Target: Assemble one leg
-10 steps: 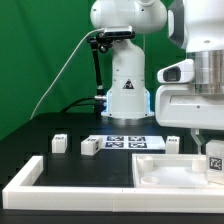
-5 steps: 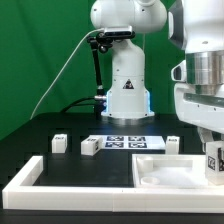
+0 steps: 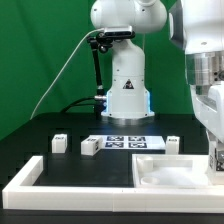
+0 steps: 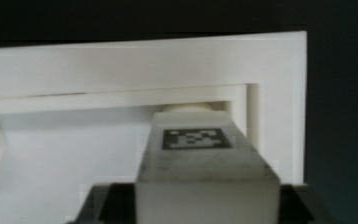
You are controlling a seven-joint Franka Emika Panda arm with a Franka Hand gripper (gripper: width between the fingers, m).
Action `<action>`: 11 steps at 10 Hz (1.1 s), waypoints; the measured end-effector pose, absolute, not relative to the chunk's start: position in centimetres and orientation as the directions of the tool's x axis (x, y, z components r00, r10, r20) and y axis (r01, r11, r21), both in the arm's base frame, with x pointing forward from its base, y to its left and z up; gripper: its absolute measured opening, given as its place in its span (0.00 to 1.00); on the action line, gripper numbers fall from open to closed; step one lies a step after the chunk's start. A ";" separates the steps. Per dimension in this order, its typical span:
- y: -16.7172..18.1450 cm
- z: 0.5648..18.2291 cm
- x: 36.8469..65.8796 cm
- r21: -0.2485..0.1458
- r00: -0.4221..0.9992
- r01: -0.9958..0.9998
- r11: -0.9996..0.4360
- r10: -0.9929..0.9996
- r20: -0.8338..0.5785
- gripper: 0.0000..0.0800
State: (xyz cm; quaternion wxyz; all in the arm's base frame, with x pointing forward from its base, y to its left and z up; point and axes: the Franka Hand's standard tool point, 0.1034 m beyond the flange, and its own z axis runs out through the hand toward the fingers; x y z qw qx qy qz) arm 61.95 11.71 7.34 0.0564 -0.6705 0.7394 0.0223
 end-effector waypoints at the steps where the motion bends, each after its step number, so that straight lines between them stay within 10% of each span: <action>1: 11.7 7.3 62.0 -0.043 -0.091 -0.994 0.096 -0.989 -0.113 0.37; 2: 11.8 7.3 61.9 -0.044 -0.080 -0.995 0.086 -0.990 -0.113 0.37; 4: 11.9 7.5 62.0 -0.052 0.065 -0.997 -0.060 -0.992 -0.108 0.76; 11: 13.0 7.6 61.9 -0.080 0.718 -0.695 -0.714 -0.696 -0.016 0.81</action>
Offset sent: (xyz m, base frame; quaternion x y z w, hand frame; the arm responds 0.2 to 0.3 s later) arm 0.0029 0.0054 0.0077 -0.0262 -0.0111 -0.1688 0.9852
